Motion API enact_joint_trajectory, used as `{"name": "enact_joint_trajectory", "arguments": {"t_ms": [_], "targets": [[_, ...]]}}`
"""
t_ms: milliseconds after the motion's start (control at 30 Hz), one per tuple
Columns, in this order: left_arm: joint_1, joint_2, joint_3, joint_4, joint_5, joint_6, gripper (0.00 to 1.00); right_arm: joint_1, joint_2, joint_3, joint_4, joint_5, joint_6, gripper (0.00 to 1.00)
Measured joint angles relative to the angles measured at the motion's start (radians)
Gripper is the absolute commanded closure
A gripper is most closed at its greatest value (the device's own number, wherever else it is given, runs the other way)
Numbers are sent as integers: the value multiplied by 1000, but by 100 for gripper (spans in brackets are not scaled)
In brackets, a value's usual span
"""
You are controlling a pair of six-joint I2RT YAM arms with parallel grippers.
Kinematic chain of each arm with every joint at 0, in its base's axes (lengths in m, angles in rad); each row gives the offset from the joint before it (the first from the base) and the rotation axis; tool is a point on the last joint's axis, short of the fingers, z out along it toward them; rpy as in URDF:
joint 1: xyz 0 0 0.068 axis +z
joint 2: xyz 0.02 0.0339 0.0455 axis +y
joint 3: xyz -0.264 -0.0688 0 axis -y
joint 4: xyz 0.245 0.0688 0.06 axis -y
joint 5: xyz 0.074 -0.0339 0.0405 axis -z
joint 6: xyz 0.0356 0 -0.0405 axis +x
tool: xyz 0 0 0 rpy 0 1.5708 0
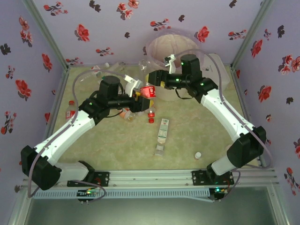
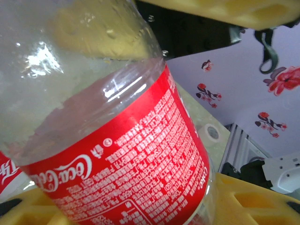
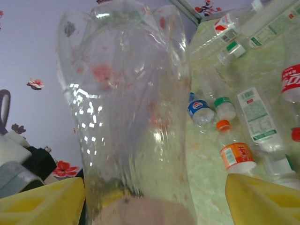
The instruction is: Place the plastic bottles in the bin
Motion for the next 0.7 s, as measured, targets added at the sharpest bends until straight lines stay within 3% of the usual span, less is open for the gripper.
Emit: {"name": "enact_joint_trajectory", "arguments": {"t_ms": [167, 300, 467, 567, 700], "targets": [[1, 0, -15, 17, 28, -16, 68, 3, 26, 16, 29, -26, 16, 42], [5, 0, -19, 32, 37, -18, 57, 4, 27, 39, 9, -20, -2, 56], [14, -2, -19, 69, 48, -19, 29, 4, 31, 124, -92, 8, -67, 63], [28, -11, -21, 84, 49, -38, 11, 0, 31, 205, -162, 42, -124, 73], [63, -37, -49, 80, 21, -65, 1, -30, 22, 301, -199, 119, -195, 82]]}}
